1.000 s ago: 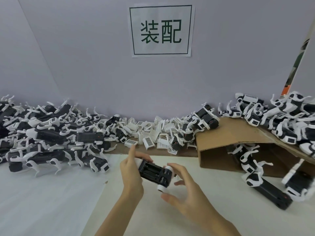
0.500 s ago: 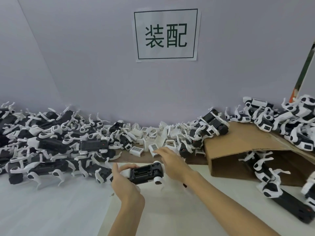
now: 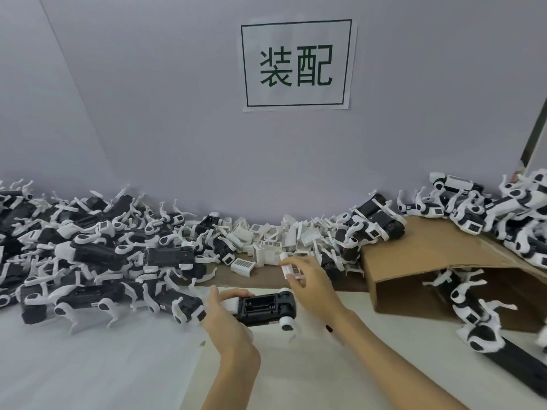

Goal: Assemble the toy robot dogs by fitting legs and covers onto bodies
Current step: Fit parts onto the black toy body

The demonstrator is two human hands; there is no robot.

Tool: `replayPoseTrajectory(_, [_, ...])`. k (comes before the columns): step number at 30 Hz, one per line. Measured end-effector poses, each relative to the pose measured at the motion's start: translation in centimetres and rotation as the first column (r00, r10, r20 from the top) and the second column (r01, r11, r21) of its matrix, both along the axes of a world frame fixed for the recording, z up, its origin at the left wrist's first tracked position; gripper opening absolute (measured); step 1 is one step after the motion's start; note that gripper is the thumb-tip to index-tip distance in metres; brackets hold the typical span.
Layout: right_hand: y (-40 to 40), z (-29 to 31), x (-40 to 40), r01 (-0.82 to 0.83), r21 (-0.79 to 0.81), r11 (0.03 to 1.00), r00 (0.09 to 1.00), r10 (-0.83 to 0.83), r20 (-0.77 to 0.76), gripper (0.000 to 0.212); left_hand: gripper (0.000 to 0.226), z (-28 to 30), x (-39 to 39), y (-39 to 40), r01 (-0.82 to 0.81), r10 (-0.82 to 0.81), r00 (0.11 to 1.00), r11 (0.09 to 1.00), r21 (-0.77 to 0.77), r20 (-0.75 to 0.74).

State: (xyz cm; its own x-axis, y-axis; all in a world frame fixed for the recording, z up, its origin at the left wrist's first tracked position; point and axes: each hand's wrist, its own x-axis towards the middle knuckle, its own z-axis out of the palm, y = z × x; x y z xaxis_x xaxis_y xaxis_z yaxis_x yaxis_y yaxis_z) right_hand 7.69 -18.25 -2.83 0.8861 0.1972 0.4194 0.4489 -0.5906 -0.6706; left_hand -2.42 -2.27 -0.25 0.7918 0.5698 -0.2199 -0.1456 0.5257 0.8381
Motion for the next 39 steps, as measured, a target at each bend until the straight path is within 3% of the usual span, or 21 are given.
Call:
replayPoseTrajectory(6, [-6.2,0.3,-7.6,-0.063,0.224,0.972,0.997,0.07,-0.023,0.039,0.069,0.2,-1.1,-2.3,0.255,-0.254,0.966,0.966,0.037,-0.038])
replayPoseTrajectory(9, [-8.7,-0.6,-9.7,0.029,0.282,0.959,0.998,-0.012,-0.061,0.057,0.064,0.0,-1.6,-3.9,0.375,-0.374,0.927,0.918,0.126,-0.039])
replayPoseTrajectory(13, [-9.8,-0.6,-10.5,0.125,0.363,0.924,0.992,-0.12,-0.037,0.046,0.046,0.1,-2.2,-5.1,0.507,-0.52,0.854,0.822,0.259,-0.021])
replayPoseTrajectory(19, [-9.9,0.9,-11.2,0.058,0.543,0.838,0.998,-0.061,-0.014,0.041,0.023,-0.5,-2.6,-5.7,0.481,-0.534,0.846,0.759,0.438,-0.003])
replayPoseTrajectory(23, [-9.1,1.2,-12.1,0.037,0.333,0.942,0.987,-0.087,0.137,0.049,0.034,-0.6,-2.9,-5.9,0.449,-0.548,0.835,0.718,0.532,0.036])
replayPoseTrajectory(28, [-7.5,0.9,-12.5,0.065,0.007,0.998,0.946,-0.063,0.318,0.065,0.045,-0.8,-3.1,-6.2,0.45,-0.587,0.807,0.685,0.573,0.068])
replayPoseTrajectory(34, [-6.5,0.5,-13.5,0.119,-0.22,0.968,0.944,-0.042,0.327,0.066,0.035,-0.8,-3.4,-7.0,0.416,-0.585,0.806,0.668,0.617,0.089])
replayPoseTrajectory(39, [-6.4,0.5,-14.0,0.107,-0.503,0.857,0.947,0.067,0.315,0.077,0.034,-0.7,-3.3,-6.6,0.408,-0.569,0.818,0.68,0.609,0.086])
